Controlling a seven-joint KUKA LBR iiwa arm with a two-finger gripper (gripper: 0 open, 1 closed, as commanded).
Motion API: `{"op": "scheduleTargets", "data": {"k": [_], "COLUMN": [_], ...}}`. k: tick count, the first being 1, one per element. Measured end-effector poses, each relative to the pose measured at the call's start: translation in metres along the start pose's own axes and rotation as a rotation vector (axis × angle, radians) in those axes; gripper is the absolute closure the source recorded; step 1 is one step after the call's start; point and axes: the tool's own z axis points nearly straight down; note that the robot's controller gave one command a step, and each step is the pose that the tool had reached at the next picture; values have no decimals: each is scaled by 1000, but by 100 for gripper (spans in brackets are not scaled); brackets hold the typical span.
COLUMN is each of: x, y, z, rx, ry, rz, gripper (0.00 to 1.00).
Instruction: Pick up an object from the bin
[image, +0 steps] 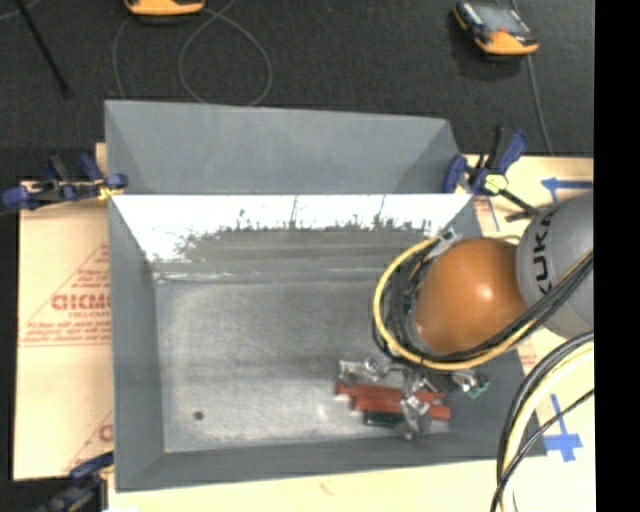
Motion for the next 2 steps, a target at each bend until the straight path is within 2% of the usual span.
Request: {"op": "scheduleTargets", "data": {"k": [1, 2], "x": [-20, -21], "y": [24, 23], "z": [12, 8], "rx": [7, 7], "ry": [-4, -3], "rz": [184, 185], "gripper": [0, 100]}}
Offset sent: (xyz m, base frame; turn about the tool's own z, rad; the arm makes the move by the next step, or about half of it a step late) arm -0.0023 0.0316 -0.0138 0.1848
